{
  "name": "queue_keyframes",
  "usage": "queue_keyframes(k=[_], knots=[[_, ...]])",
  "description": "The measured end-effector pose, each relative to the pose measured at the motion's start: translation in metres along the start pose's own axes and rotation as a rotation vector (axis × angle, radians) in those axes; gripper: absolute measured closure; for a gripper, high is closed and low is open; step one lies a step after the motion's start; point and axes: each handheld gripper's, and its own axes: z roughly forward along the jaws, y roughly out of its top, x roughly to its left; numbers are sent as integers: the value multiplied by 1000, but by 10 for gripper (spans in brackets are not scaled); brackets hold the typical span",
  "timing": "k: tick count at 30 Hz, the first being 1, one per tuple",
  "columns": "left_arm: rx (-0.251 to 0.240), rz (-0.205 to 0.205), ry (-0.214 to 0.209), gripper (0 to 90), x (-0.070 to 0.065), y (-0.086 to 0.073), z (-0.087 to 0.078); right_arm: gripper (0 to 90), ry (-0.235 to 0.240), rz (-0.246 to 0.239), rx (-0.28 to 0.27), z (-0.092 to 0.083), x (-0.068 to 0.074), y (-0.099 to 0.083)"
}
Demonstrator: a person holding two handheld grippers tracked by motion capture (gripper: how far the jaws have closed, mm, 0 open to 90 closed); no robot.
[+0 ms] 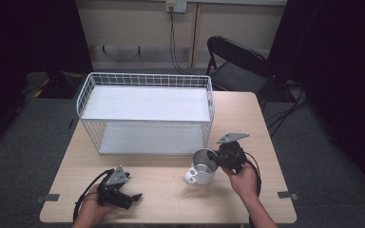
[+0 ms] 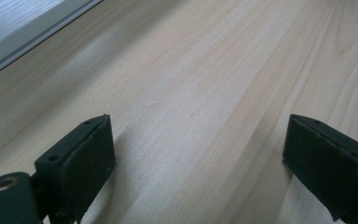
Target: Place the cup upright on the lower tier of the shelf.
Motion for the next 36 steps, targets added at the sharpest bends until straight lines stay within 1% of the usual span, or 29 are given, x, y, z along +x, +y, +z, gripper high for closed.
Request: queue_keyframes(k=[2,8,10,17,19,21,25,27,30,33,36], knots=[[1,0,0,84,0,0,0,821,1,4,0,1,2,3],[1,-1,0,84,-1,0,-1,822,12,-4,-8,5,8,15],[2,0,0,84,-1,0,-1,822,18,4,-13,6,10,20],[2,-2,5,83,-1,-1,-1,822,15,-7,-26,8,16,34],[1,-8,5,83,-2,-1,-1,822,17,-15,-26,9,18,37],[1,-9,6,83,-2,-1,-1,822,20,-11,-26,11,20,41],[1,-10,9,82,-2,-1,-1,821,11,-17,-28,14,22,46],[1,-11,18,76,-2,-1,-1,822,14,-11,-25,16,23,48],[5,-12,19,67,-2,-1,-1,822,14,-12,-27,20,25,51],[8,-18,22,59,-3,0,0,822,8,-23,-22,23,27,54],[13,-29,30,46,-3,0,0,822,9,-21,-22,27,30,58]])
